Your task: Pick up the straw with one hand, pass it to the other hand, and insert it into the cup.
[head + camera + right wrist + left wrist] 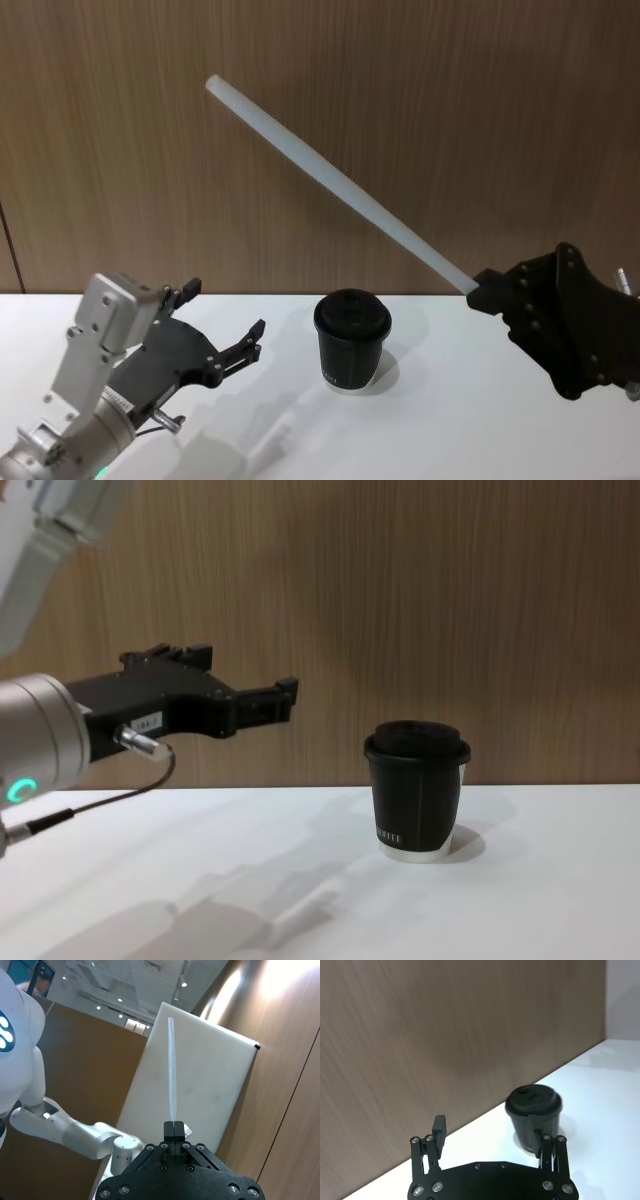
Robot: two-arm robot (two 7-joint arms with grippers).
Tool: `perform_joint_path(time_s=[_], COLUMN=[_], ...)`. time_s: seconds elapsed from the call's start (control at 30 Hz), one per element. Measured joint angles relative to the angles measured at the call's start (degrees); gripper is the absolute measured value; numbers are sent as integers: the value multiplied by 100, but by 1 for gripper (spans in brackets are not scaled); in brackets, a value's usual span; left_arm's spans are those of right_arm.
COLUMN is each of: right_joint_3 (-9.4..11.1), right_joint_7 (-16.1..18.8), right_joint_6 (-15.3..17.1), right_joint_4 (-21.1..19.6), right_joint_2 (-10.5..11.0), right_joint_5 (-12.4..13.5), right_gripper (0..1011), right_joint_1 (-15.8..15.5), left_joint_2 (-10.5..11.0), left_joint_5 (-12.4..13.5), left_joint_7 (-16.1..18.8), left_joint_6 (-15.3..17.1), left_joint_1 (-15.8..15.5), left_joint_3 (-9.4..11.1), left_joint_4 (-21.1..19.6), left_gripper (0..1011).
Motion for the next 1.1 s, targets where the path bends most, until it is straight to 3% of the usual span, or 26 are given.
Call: perform_joint_path(time_s=[0.57,1.1], right_joint_3=[-40,-50], right_joint_7=[87,109], right_joint_6=[23,28], right_joint_4=[10,9], right_joint_2=[-9,-8], right_joint_5=[54,68], right_gripper=[1,1], right_joint_1=[51,62], left_joint_2=[619,874], left_joint_5=[-1140,-2302], left_joint_7=[-1607,-2976], left_joint_6=[-115,-48], left_joint_1=[45,-238], left_joint_3=[-393,-514], left_joint_4=[-411,-442], left_gripper=[1003,1003])
